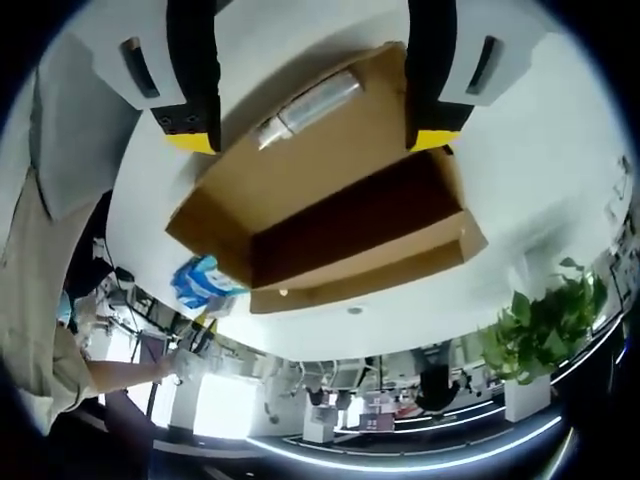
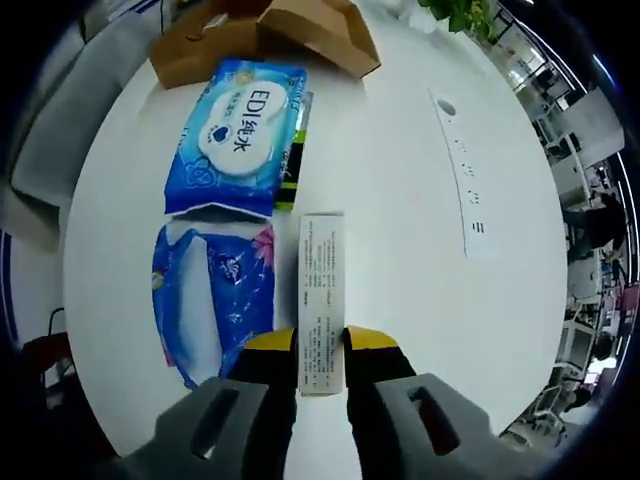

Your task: Operate the shoe box by opening the lid, removing the specified soft item, and placing it in the target area until the item is outside and the box remains undamaged.

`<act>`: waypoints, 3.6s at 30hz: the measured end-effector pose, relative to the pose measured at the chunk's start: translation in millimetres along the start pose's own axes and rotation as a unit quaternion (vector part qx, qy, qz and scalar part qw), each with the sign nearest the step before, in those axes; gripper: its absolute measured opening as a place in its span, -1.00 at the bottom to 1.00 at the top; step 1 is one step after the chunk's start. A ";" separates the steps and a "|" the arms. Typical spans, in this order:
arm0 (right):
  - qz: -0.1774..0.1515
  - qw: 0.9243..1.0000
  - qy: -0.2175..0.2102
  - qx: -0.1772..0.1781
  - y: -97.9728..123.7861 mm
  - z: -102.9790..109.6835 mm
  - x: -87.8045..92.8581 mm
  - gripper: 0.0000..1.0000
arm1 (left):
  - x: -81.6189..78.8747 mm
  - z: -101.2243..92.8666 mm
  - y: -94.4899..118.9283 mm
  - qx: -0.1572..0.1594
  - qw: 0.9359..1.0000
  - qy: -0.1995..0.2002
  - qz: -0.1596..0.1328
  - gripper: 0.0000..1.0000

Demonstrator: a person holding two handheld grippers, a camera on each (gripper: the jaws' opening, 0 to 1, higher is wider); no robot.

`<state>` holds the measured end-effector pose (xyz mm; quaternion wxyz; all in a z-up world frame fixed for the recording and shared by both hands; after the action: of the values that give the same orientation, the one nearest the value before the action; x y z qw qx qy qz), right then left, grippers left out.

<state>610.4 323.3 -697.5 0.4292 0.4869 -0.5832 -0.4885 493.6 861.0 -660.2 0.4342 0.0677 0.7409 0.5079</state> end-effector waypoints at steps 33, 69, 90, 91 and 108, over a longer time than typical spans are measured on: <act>-0.020 0.996 -0.074 0.039 17.5 -4.6 1.7 -0.53 | -4.5 5.8 5.7 -0.002 1.000 -0.020 0.004 0.46; -0.158 0.947 -0.270 0.071 100.5 109.0 -47.6 0.02 | -23.5 18.2 9.6 0.036 0.988 -0.134 0.066 0.28; -0.244 0.886 -0.379 0.108 128.5 176.2 -79.5 0.34 | -26.2 15.7 -18.9 0.099 0.944 -0.256 0.184 0.06; -0.246 0.884 -0.384 0.105 128.8 181.5 -80.8 0.36 | -25.6 15.7 -20.5 0.102 0.940 -0.262 0.190 0.04; -0.277 0.853 -0.428 0.109 147.3 238.3 -100.4 0.59 | -16.6 15.8 -48.6 0.126 0.887 -0.351 0.271 -0.01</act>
<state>371.7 465.8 -591.3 -0.0717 0.4147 -0.6000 -0.6803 531.6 840.0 -691.8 0.4988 0.4940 0.5510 0.4511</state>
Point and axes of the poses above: the point that each gripper's makers call its tool centre point, and the gripper's own axes: y roughly backward along the fingers, z roughly to its left, x roughly out of its underside, the point moved 5 cm from there along y, roughly backward along the fingers, and after that the axes turned 13 degrees about z, right-handed, at the moved point
